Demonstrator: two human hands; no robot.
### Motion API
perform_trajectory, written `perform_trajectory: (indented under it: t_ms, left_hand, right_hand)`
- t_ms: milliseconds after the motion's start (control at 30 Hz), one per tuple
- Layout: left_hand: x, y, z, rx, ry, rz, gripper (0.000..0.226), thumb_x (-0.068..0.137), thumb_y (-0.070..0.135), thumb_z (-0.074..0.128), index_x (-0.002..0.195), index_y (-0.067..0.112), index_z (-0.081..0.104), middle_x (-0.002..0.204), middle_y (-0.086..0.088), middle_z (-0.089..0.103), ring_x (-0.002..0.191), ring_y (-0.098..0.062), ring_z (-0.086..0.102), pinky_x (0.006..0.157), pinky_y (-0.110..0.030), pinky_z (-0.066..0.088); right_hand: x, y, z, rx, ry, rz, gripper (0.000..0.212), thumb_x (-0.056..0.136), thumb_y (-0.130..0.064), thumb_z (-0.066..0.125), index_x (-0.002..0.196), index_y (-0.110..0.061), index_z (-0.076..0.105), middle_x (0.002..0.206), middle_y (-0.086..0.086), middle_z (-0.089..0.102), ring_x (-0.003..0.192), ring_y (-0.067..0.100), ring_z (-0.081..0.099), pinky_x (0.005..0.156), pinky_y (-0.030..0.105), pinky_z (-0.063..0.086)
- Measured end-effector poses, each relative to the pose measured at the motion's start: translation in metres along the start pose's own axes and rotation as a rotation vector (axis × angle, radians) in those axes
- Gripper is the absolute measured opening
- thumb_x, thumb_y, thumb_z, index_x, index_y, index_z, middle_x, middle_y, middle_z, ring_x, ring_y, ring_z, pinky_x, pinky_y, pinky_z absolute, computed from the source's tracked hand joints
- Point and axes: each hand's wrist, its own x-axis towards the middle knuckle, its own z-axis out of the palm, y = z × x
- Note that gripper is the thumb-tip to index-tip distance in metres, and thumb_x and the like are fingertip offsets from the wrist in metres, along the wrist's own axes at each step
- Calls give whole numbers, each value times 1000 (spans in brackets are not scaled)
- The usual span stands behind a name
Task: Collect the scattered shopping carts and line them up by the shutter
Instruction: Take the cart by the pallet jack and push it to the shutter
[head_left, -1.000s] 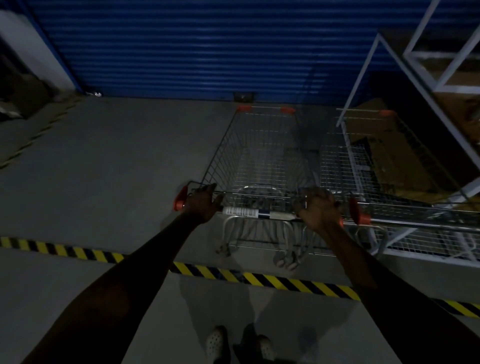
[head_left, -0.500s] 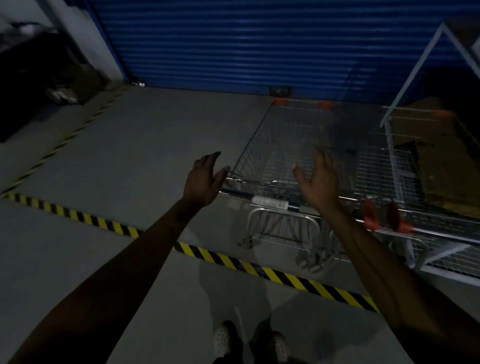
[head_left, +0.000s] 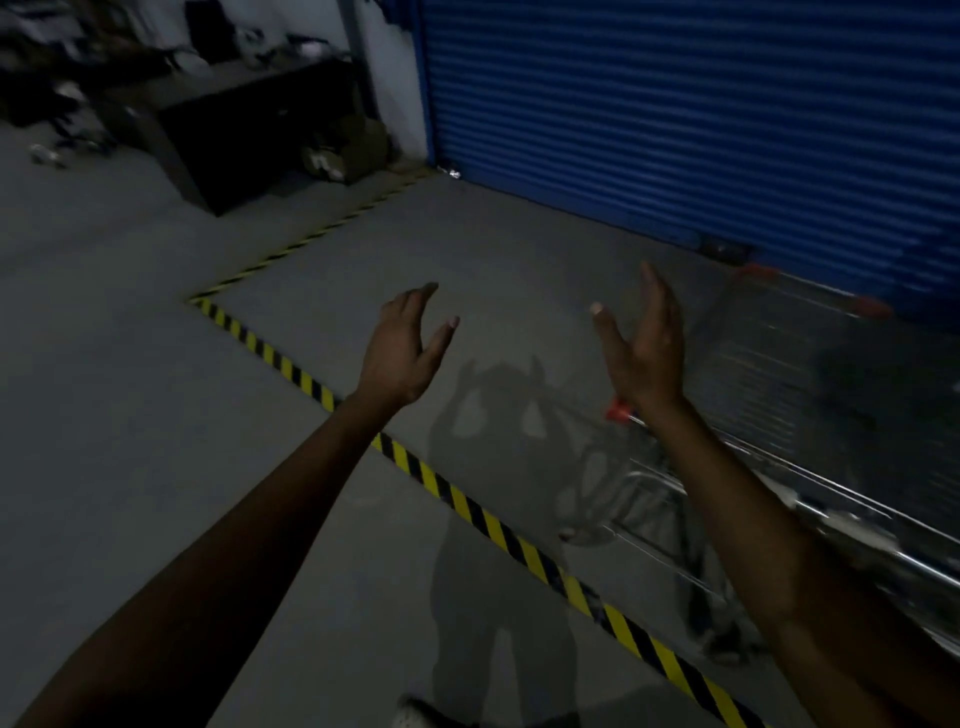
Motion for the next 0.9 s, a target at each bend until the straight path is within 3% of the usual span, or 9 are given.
perform_trajectory:
  t_ms: [233,400,667,900]
  left_hand:
    - [-13,-127,-106,-28,182,-144,59,102,49,45,147,12,43,145,-10,49,134,-27,44,107,-42,40]
    - [-37,-195,-179,4,298,-215,64,100,56,40,147,13,44,145,-9,50,132,-27,47,105,-41,42]
    - [-76,-297,-282,127,488,-362,63,99,54,41,143,10,47,139,-10,54,126,-26,51,102,-34,41]
    - [-71,-412,-352,271,565,-464,60,99,51,44,142,10,48,137,-10,55,125,-26,52,102,-36,41]
  right_hand:
    - [5,-86,150,121,-154,-38,82,91,-54,57,158,-22,23,159,6,34,143,22,35,116,45,34]
    - [-1,-156,242,171,-233,-130,82,90,-52,57,157,-19,25,153,9,41,134,22,44,107,46,44]
    - [-8,-255,394,325,-385,-263,81,88,-57,54,156,-20,29,152,4,43,129,17,47,100,52,49]
    - [1,-323,560,476,-516,-359,80,90,-56,55,154,-14,33,149,8,46,126,22,52,95,56,51]
